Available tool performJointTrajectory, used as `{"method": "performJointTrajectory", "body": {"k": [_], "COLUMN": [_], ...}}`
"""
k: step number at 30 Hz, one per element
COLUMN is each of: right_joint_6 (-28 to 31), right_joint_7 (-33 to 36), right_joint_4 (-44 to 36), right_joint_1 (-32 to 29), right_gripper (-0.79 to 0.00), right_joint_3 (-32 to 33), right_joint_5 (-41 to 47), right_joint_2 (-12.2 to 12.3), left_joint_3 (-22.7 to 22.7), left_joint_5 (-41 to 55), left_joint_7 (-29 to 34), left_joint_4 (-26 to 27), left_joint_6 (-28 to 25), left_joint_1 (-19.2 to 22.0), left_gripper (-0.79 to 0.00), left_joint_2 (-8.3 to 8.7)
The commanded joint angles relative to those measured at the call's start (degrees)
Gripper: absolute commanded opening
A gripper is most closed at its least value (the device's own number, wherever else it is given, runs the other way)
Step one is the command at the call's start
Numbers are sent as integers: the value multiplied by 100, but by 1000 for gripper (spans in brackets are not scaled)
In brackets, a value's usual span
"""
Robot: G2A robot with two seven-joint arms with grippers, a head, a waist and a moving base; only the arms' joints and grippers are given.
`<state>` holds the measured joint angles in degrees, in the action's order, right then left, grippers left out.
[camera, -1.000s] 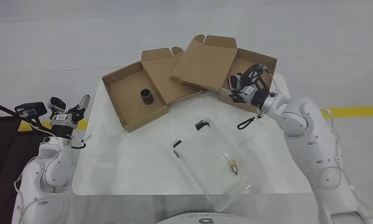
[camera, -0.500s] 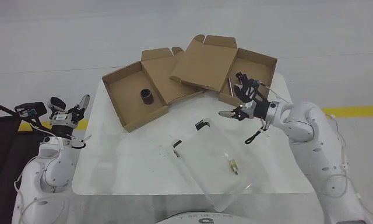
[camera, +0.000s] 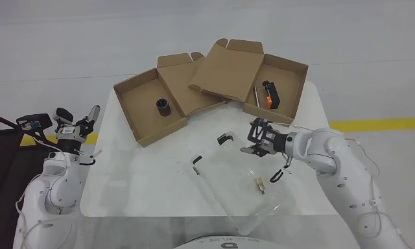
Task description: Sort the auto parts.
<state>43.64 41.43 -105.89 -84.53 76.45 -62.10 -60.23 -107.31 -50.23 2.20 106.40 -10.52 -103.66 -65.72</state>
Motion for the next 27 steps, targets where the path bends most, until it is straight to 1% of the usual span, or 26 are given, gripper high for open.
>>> {"method": "performJointTrajectory", "body": {"k": [1,3,4,8,10,12,20,23,27], "right_joint_6": [-161,-229,-249,-205,-187,-227,-302,-133,-221], "right_joint_7": [96,183,230,350,432,538,673,601,527], "right_joint_4": [74,158,218,400,478,529,370,329,380], "right_joint_1": [46,85,110,312,506,673,1074,1349,1675], "right_gripper": [-268,-317,-372,-449,-594,-785,-785,-785,-785], "right_joint_3": [-105,-175,-192,-256,-412,-594,-1227,-1571,-1986], "right_joint_5": [-83,-124,-145,-210,-210,-258,-646,-995,-1106], "right_joint_2": [-5,-4,-1,12,-4,-24,-92,-135,-226], "left_joint_3": [0,0,0,0,0,0,0,0,0], "left_joint_5": [0,0,0,0,0,0,0,0,0], "left_joint_7": [0,0,0,0,0,0,0,0,0], "left_joint_4": [0,0,0,0,0,0,0,0,0], "left_joint_6": [0,0,0,0,0,0,0,0,0], "left_joint_1": [0,0,0,0,0,0,0,0,0], "left_gripper": [0,0,0,0,0,0,0,0,0], "left_joint_2": [0,0,0,0,0,0,0,0,0]}}
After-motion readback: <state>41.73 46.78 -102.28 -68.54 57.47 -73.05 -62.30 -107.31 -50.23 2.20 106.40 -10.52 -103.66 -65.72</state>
